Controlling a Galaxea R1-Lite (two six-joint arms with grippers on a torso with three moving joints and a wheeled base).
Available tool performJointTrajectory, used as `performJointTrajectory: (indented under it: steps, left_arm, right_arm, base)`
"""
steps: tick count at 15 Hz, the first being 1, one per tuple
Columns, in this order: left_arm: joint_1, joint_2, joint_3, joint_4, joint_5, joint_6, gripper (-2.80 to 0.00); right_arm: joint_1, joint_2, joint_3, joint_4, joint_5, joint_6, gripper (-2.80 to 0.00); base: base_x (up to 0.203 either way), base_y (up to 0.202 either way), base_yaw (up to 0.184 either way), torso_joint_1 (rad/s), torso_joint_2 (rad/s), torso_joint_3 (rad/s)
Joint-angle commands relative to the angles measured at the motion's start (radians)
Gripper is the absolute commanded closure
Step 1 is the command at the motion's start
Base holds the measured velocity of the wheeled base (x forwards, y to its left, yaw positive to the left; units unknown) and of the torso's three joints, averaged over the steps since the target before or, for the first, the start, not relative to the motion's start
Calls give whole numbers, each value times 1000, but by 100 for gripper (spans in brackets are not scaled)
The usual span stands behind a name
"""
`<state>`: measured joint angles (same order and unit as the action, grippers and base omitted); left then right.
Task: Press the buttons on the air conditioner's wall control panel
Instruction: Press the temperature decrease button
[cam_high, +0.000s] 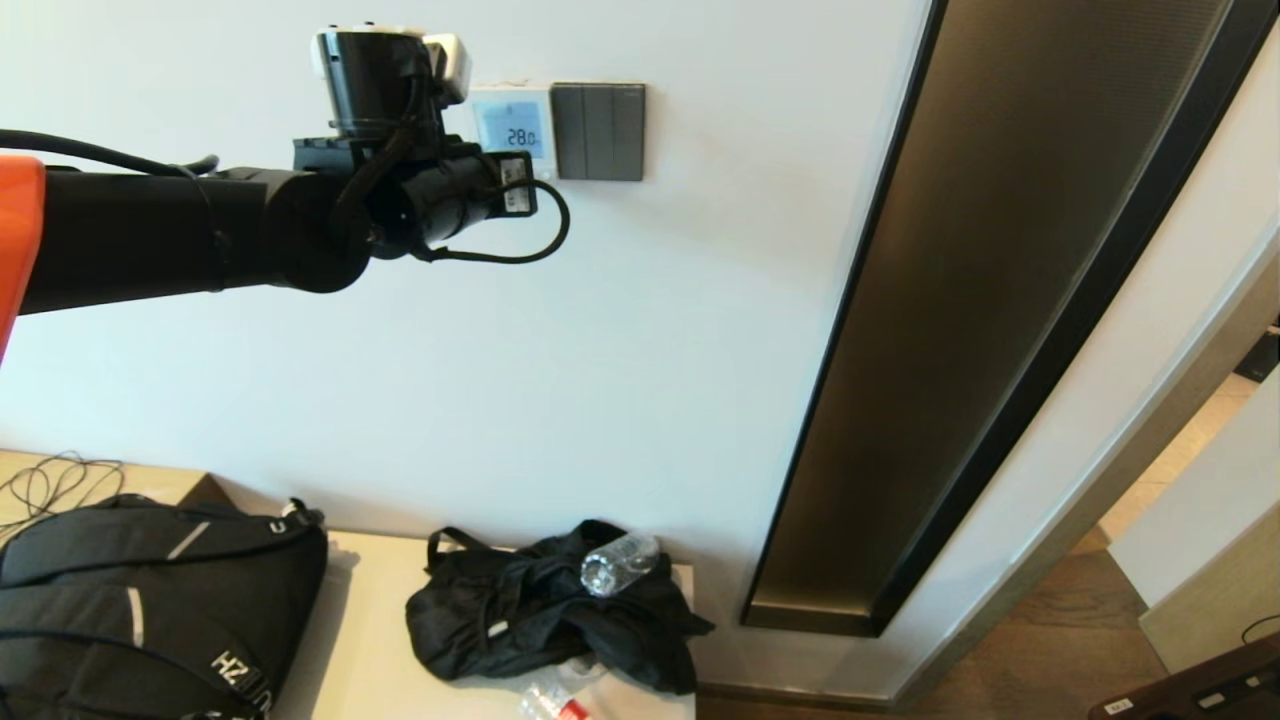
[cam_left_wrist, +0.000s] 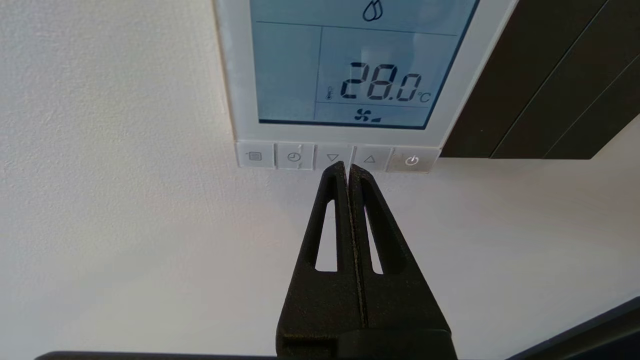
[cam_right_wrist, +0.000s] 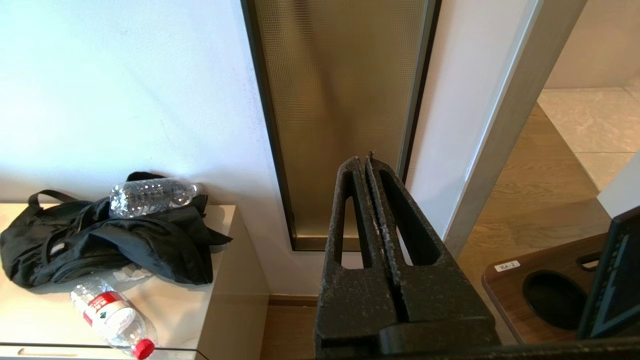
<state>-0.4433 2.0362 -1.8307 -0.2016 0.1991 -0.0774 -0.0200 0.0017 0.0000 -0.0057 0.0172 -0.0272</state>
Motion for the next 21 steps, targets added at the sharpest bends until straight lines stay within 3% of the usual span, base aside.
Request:
performJointTrajectory:
  steps: [1,21]
  left_arm:
    - [-5,36,-30,4,2,-1,0]
    - [11,2,5,-15,5,-2,0]
  right_arm:
    - [0,1,0,0,0,0,0]
    - [0,1,0,0,1,0,0]
  base:
    - [0,0,0,0,0,0]
    - [0,0,0,0,0,0]
